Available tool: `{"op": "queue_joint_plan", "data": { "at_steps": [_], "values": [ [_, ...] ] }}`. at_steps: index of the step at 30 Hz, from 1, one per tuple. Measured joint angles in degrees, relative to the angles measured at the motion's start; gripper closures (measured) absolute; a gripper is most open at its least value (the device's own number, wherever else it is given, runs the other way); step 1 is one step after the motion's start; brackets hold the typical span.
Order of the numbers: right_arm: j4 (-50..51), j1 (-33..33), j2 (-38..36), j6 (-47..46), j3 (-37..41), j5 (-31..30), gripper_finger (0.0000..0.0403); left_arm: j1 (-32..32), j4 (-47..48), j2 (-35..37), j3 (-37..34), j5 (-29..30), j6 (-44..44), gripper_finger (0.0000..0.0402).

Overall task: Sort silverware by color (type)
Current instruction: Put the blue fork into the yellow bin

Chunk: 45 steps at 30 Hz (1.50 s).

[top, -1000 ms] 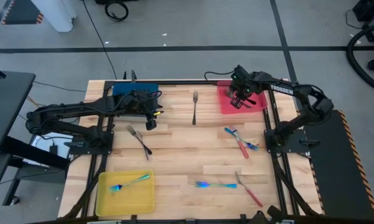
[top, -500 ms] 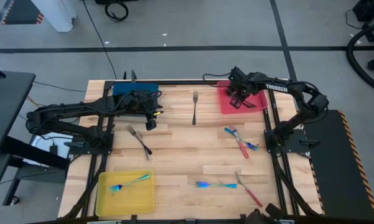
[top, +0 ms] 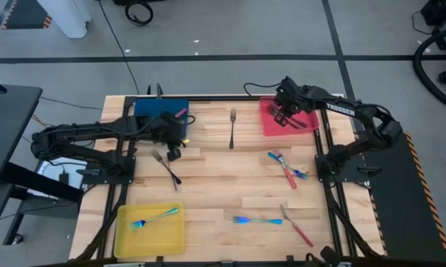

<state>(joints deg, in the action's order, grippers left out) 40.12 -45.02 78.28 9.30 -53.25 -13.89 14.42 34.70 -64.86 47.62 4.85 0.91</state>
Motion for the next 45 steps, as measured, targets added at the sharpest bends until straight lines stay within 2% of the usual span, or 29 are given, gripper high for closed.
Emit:
{"op": "queue_joint_plan", "data": {
  "at_steps": [4, 10, 18, 23, 28, 36, 45],
  "values": [
    [0.0, 1.23, -2.25, -2.5, 0.0, 0.02, 0.0317, -2.3, 3.83, 0.0, 0.0, -0.02, -11.15, 0.0297],
    [-0.22, 2.34, -3.64, -4.81, 0.0, 0.04, 0.0317, -6.7, 7.29, 0.0, 0.0, -0.01, -32.75, 0.0297],
    [-0.2, 3.29, -3.69, -6.7, 0.0, 0.07, 0.0317, -11.62, 14.91, 0.02, -1.98, 3.09, -51.29, 0.0297],
    [-0.16, 4.22, -3.69, -6.78, 0.0, 0.11, 0.0317, -14.0, 15.92, 0.02, -6.9, 1.13, -62.6, 0.0297],
    [-0.18, 5.48, -3.69, -6.8, 0.0, 0.13, 0.0317, -14.06, 14.99, 0.02, -9.06, -0.57, -67.61, 0.0297],
    [-0.16, 7.37, -3.69, -6.8, 0.0, 0.15, 0.0317, -14.08, 12.12, -0.09, -9.05, -0.62, -67.82, 0.0297],
    [-0.18, 8.56, -3.69, -6.8, 0.0, 0.24, 0.0317, -14.35, 11.93, -6.76, -9.05, -0.64, -66.01, 0.0297]
  ]
}}
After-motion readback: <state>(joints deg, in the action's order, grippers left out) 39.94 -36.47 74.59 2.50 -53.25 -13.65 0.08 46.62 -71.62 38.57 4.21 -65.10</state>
